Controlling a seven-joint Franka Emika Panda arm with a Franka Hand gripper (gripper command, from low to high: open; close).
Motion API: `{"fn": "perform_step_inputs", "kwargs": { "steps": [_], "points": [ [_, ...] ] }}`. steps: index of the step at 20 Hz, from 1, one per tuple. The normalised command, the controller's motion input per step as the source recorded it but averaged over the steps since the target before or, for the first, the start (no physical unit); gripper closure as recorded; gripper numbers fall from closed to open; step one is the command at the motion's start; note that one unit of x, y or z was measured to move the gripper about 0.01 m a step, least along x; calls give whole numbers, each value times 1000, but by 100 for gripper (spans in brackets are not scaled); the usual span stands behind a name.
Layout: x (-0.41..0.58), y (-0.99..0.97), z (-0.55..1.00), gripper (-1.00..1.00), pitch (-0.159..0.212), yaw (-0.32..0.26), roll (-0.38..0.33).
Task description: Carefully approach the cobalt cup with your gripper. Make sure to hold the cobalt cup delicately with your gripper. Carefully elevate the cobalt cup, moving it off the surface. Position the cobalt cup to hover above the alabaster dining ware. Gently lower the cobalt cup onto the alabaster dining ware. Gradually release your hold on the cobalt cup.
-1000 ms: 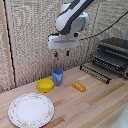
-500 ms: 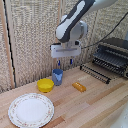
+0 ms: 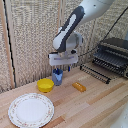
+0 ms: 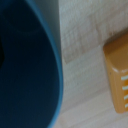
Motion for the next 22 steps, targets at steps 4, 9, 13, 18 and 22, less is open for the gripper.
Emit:
{"fn": "perform_step_inputs", "kwargs": {
  "steps": [4,9,13,18,22],
  "points": [
    [136,-91,-215,100,59,37,-39],
    [51,-30,-23,100,46,8,-2],
    [1,0,25,100,5,-10,0],
    [2,-5,186,100,-41,-20,15],
    [0,-54,344,100,-19,-2,61]
  ]
}}
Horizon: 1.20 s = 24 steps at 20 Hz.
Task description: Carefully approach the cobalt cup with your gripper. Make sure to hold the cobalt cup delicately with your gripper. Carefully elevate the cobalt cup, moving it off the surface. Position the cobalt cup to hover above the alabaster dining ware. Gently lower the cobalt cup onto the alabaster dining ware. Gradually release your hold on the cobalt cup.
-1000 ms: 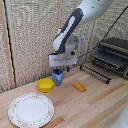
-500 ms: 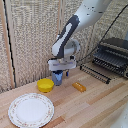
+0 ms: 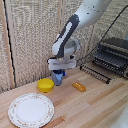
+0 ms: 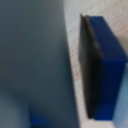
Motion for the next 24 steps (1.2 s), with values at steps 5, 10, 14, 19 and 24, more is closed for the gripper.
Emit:
{"fn": "perform_step_inputs", "kwargs": {
  "steps": [5,10,14,19,24],
  "points": [
    [37,-145,635,100,20,-6,82],
    [146,-183,868,100,75,0,92],
    [123,189,833,100,65,0,102],
    [-3,707,747,100,46,11,101],
    [-39,832,631,100,12,0,78]
  ]
}}
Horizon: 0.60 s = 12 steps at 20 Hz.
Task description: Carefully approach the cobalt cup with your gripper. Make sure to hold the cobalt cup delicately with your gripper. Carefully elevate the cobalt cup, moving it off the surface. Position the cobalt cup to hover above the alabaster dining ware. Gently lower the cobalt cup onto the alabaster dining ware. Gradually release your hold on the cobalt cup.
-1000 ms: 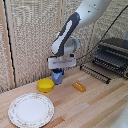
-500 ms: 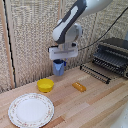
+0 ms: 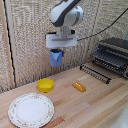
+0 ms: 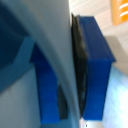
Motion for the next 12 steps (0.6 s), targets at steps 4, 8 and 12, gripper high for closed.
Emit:
{"fn": "perform_step_inputs", "kwargs": {
  "steps": [4,8,12],
  "points": [
    [-88,884,488,100,11,0,31],
    [-256,886,230,100,33,2,0],
    [-402,786,16,100,75,28,0]
  ]
}}
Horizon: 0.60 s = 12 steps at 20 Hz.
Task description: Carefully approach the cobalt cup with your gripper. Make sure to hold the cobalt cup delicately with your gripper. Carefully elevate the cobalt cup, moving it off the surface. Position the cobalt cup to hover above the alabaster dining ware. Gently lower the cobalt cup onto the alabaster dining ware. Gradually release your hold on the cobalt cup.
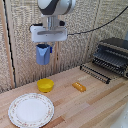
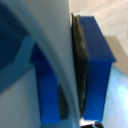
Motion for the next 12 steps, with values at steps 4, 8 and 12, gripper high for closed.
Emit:
{"fn": "perform_step_inputs", "kwargs": {
  "steps": [4,8,12],
  "points": [
    [-451,691,-143,100,93,47,0],
    [-454,629,-344,100,81,56,0],
    [-326,496,-529,100,33,63,0]
  ]
}}
